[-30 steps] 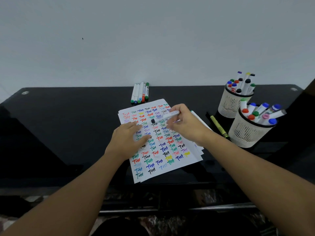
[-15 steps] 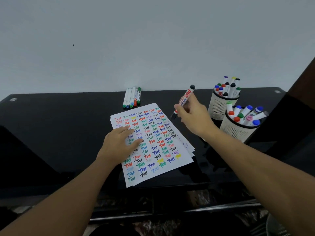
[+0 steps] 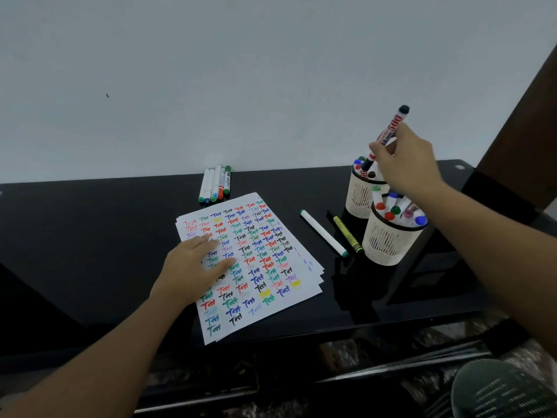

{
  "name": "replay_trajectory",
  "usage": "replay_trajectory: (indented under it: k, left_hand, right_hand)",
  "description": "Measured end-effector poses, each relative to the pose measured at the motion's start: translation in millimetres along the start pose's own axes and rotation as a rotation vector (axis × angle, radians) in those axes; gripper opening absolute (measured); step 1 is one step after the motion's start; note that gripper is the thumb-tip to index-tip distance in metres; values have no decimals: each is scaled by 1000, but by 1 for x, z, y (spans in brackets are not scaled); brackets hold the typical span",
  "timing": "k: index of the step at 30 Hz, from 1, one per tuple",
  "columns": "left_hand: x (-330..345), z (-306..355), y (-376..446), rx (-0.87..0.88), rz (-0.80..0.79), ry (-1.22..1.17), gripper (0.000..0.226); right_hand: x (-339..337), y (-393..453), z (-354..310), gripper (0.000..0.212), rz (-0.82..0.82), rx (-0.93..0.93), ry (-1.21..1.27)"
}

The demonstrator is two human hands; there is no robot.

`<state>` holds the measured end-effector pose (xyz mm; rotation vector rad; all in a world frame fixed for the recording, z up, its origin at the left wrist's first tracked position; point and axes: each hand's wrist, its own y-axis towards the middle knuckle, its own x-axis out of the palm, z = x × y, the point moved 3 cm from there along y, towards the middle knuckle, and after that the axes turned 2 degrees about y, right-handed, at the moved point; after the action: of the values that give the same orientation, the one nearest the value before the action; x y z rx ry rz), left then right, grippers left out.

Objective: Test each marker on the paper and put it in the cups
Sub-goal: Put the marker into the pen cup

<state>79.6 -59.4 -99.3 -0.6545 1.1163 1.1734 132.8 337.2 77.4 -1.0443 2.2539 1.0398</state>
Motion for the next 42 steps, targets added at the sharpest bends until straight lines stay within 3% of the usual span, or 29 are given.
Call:
replay_trajectory:
  k: [13,16,26,30,37,42]
  left_hand:
    - [2,-2,3,-10,-16,18,88]
    - [2,-2,2,-8,-6,10,86]
    - [2,-2,2,-5,9,-16,85]
    - [1,-1,2,-4,6,-18,86]
    - [2,-4,2,-22,8,-53,86]
    - [2,-4,0,-35,-18,-98,85]
  right_hand:
    - [1,22,26,29,-15,39,-254]
    - [4,21,33,30,-97,71,-339]
    - [6,12,43,34,-170,143,-231]
    - [5,11,38,46,-147,169,-168]
    - [12,7,20,26,-74,85,-87]
    - [36,-4,-12,17,-165,-78,-117]
